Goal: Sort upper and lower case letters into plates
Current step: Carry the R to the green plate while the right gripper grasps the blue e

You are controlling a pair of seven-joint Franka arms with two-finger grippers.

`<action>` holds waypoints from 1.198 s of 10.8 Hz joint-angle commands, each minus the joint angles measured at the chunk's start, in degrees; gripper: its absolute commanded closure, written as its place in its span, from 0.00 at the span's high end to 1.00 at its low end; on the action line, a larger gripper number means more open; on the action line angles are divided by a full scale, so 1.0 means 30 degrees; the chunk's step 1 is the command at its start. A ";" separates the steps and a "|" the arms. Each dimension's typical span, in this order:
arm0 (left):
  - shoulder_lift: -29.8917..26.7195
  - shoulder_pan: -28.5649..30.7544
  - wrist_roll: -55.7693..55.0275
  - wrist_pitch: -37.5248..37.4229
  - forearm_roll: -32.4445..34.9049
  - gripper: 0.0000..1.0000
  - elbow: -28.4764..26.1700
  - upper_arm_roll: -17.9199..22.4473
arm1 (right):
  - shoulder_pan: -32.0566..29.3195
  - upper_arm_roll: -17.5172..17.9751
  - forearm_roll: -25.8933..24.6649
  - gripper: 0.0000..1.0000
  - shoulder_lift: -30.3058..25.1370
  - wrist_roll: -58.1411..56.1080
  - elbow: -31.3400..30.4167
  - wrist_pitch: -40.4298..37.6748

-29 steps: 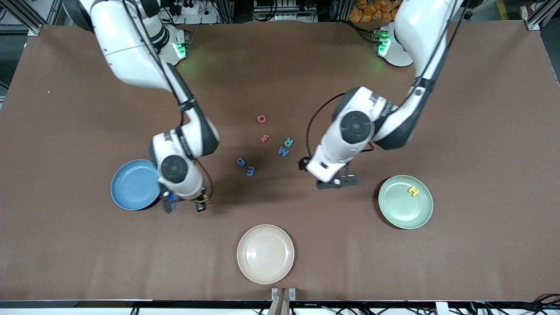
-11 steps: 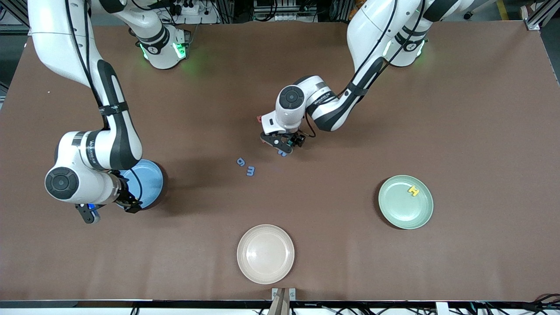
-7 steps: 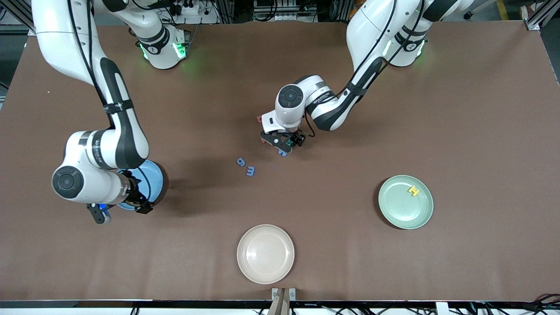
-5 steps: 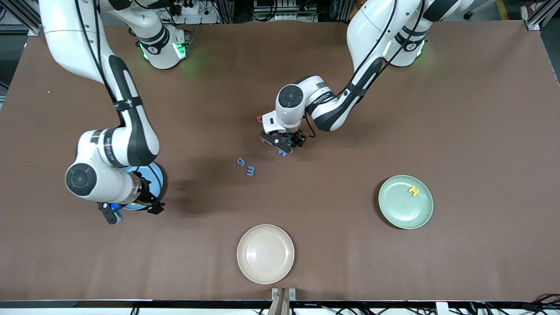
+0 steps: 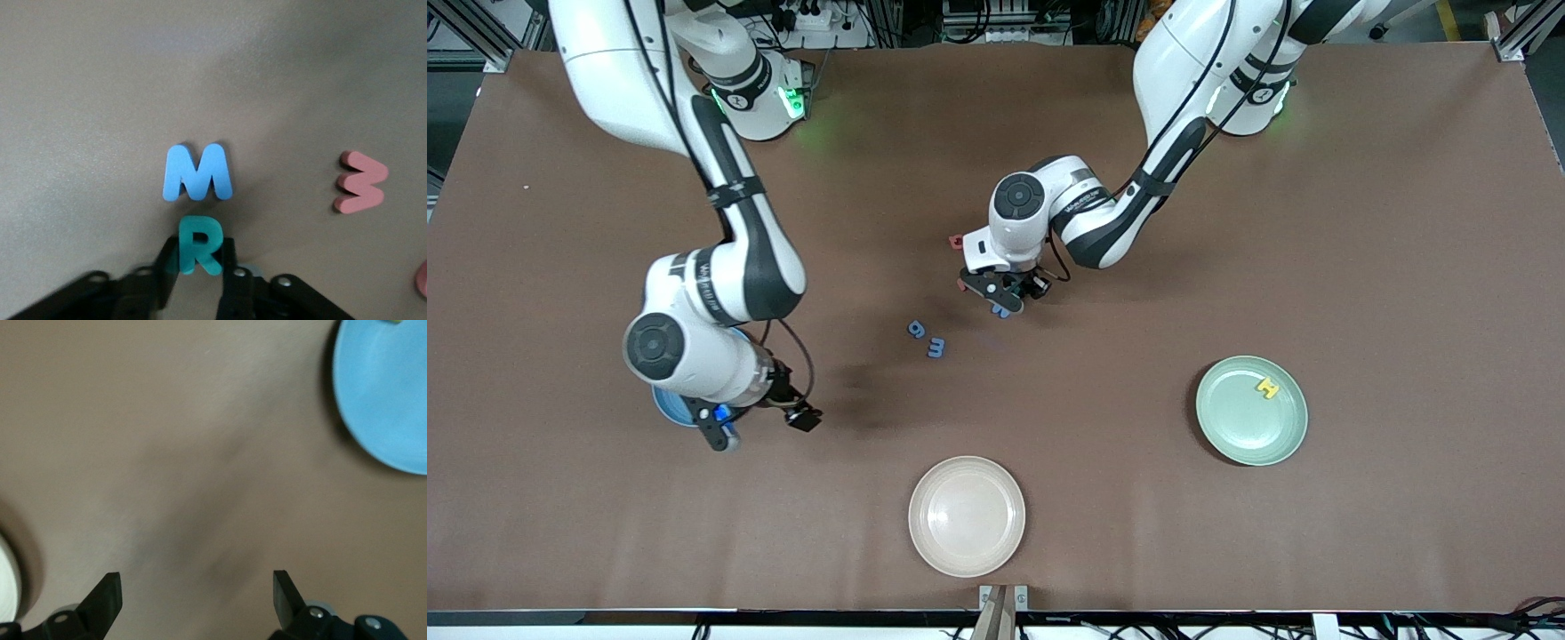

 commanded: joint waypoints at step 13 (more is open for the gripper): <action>-0.4473 1.0858 0.0299 -0.5707 -0.1186 0.00 -0.0396 0.0798 | 0.5919 -0.0002 0.0065 1.00 0.2352 -0.1722 -0.0592 0.4786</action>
